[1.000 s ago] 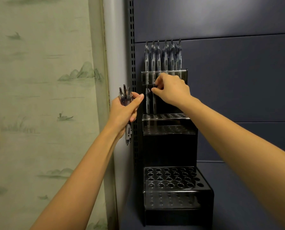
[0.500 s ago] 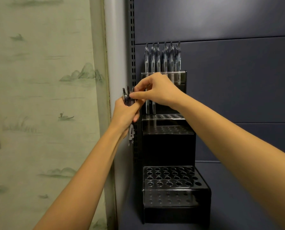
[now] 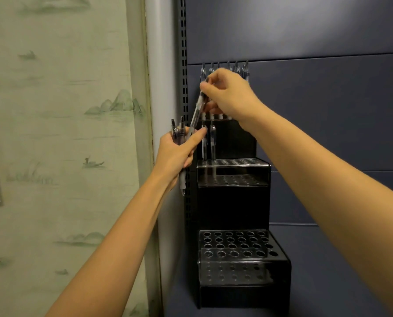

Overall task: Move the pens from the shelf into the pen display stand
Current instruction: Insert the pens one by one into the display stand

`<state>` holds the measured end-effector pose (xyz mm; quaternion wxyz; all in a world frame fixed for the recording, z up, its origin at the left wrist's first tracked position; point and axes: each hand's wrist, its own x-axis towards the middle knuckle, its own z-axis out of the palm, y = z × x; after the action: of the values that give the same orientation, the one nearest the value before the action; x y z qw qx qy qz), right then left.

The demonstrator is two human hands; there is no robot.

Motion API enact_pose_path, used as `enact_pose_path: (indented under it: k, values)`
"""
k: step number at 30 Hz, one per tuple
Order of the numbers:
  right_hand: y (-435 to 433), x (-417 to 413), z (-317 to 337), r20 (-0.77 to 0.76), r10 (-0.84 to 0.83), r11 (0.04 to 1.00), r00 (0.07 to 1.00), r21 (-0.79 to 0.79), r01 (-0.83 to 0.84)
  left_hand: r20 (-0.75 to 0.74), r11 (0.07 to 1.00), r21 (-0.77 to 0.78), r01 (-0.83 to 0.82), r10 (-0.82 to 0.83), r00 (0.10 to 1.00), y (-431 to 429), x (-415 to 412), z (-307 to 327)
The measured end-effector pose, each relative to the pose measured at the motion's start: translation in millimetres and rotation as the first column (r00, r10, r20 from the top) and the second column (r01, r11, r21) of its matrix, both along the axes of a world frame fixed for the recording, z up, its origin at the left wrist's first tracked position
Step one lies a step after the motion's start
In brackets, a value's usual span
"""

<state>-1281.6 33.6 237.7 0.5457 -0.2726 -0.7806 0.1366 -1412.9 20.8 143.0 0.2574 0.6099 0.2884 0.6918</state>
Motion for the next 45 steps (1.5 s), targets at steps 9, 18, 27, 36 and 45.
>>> enact_pose_path:
  k: [9, 18, 27, 36, 45]
  values:
    - [21.4, 34.9, 15.2, -0.023, -0.311, 0.945, 0.95, 0.097, 0.312, -0.009, 0.999, -0.031, -0.032, 0.032, 0.999, -3.1, -8.4, 2.8]
    - [37.8, 29.3, -18.2, 0.139, -0.429, 0.901, 0.892, 0.131, 0.413, -0.026, 0.999, -0.031, -0.041, 0.04, 0.999, -1.5, -6.8, 7.5]
    - [49.7, 23.9, -38.9, 0.259, -0.417, 0.908, 0.871, 0.093, 0.408, -0.037, 0.997, -0.045, -0.055, 0.054, 0.998, -0.3, -6.8, 5.4]
    - [54.1, 20.5, -39.9, 0.294, -0.428, 0.903, 0.854, 0.106, 0.416, -0.028, 0.998, -0.047, -0.046, 0.044, 0.999, 2.5, -3.9, 5.8]
    - [52.7, 21.1, -46.7, 0.307, -0.558, 0.829, 0.771, 0.234, 0.507, -0.011, 0.998, -0.051, -0.032, 0.032, 0.999, 2.1, 0.7, 5.3]
